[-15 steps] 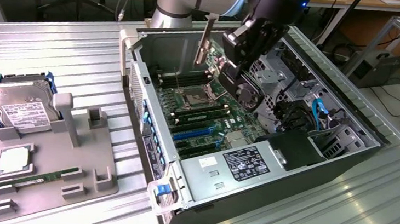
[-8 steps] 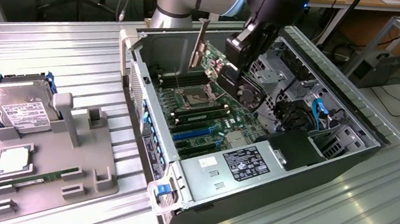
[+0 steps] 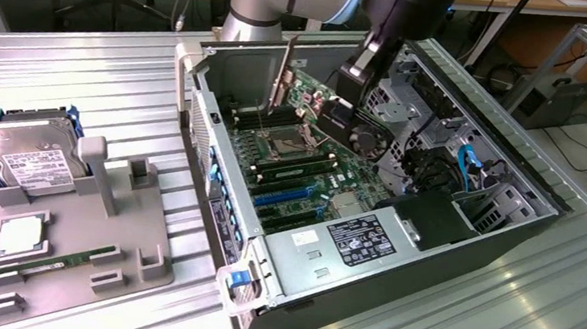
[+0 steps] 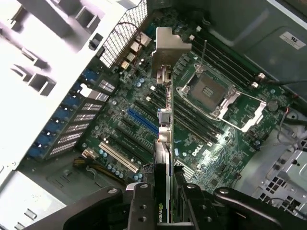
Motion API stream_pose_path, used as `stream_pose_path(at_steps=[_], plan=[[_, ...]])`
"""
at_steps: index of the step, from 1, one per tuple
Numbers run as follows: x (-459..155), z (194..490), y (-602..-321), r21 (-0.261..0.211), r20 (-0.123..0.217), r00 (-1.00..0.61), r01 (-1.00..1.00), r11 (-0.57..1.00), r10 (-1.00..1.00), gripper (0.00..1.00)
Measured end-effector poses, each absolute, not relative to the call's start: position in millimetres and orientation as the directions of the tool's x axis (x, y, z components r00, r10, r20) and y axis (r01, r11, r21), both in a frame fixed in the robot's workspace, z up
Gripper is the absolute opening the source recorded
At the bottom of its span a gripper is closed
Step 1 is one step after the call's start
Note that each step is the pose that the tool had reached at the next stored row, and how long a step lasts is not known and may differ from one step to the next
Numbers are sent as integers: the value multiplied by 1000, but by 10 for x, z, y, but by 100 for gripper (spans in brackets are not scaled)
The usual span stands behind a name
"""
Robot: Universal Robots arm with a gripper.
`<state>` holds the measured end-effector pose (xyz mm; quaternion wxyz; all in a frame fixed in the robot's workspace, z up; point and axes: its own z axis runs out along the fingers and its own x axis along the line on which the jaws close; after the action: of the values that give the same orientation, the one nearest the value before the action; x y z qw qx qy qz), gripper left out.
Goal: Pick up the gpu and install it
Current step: 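Insert the gpu into the slot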
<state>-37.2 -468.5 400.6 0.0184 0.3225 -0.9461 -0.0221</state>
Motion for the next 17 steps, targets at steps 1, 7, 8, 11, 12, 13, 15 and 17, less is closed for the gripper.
stream_pose_path(at_steps=[1, 7, 8, 11, 12, 13, 15, 17], plan=[[-372, 4001, -4685, 54, 21, -776, -629, 776, -630, 26], [-372, 3975, -4684, 54, 21, -684, -727, 684, -729, 26], [-372, 3971, -4684, 54, 20, -672, -739, 672, -741, 26], [-372, 3957, -4685, 54, 20, -623, -780, 623, -782, 26], [-372, 3952, -4685, 54, 20, -605, -795, 605, -796, 26], [-372, 3949, -4685, 54, 20, -590, -806, 590, -807, 26], [-372, 3937, -4685, 54, 20, -544, -837, 545, -839, 26], [-372, 3929, -4685, 54, 20, -507, -860, 507, -862, 26]])
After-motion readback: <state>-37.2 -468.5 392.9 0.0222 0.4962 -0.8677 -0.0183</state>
